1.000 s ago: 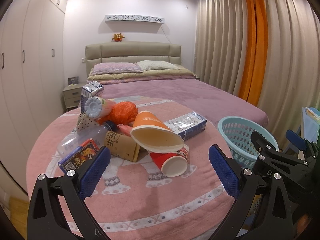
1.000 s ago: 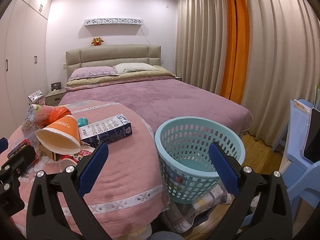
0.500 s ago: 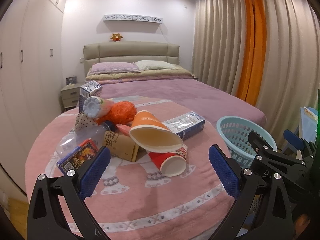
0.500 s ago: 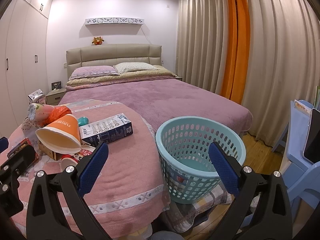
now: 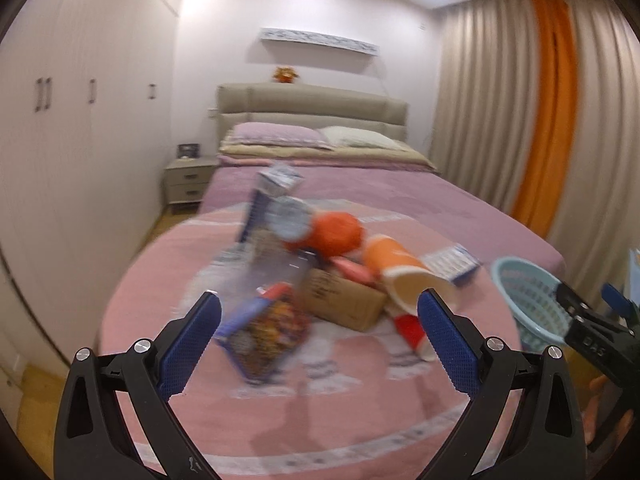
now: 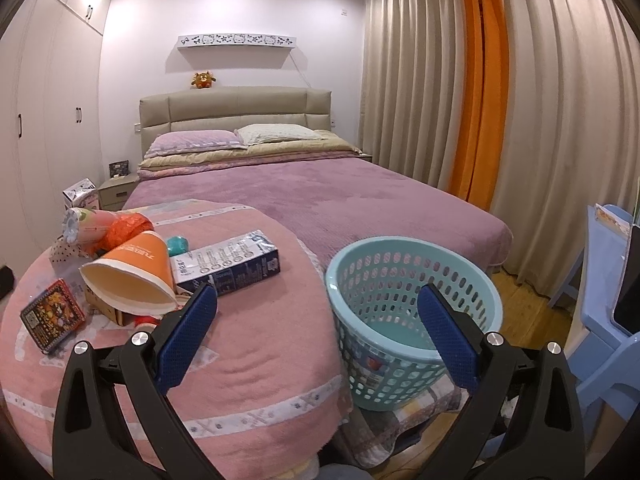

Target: Collect trash

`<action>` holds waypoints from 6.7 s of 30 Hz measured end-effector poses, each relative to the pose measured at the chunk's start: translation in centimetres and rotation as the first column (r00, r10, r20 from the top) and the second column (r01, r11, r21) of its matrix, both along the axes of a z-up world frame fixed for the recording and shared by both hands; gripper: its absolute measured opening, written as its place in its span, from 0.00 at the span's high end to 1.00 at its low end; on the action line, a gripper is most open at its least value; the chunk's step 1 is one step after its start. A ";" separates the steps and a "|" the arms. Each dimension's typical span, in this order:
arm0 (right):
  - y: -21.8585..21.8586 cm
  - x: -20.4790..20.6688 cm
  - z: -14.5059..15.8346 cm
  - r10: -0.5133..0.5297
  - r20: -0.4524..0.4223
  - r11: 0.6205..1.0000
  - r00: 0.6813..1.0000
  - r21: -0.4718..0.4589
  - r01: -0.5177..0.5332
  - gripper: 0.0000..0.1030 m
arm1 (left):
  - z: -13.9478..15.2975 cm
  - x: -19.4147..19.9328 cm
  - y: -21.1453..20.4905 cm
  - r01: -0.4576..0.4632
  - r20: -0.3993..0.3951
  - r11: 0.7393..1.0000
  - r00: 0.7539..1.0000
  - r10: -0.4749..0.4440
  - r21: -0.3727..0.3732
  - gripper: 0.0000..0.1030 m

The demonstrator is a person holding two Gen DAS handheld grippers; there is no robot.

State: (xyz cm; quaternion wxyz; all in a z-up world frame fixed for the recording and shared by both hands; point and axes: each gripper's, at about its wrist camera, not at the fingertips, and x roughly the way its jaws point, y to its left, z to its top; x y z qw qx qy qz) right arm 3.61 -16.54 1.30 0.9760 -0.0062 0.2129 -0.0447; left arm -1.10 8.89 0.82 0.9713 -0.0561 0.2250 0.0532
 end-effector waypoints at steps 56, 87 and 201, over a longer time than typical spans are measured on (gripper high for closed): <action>10.7 9.9 -3.2 0.419 -0.300 0.906 0.857 0.078 -0.416 0.71 | -6.6 5.9 6.5 0.048 -0.354 0.992 0.931 -0.088 -0.120 0.65; 1.7 7.5 3.0 0.355 -0.076 0.933 0.932 0.098 -0.347 0.97 | 0.1 6.7 -3.7 0.277 -0.142 0.955 0.946 -0.291 -0.110 0.85; 4.4 10.1 -2.5 0.303 -0.246 0.950 0.921 0.155 -0.271 0.41 | -4.1 10.8 19.6 -0.024 -0.244 0.957 0.968 -0.050 -0.289 0.39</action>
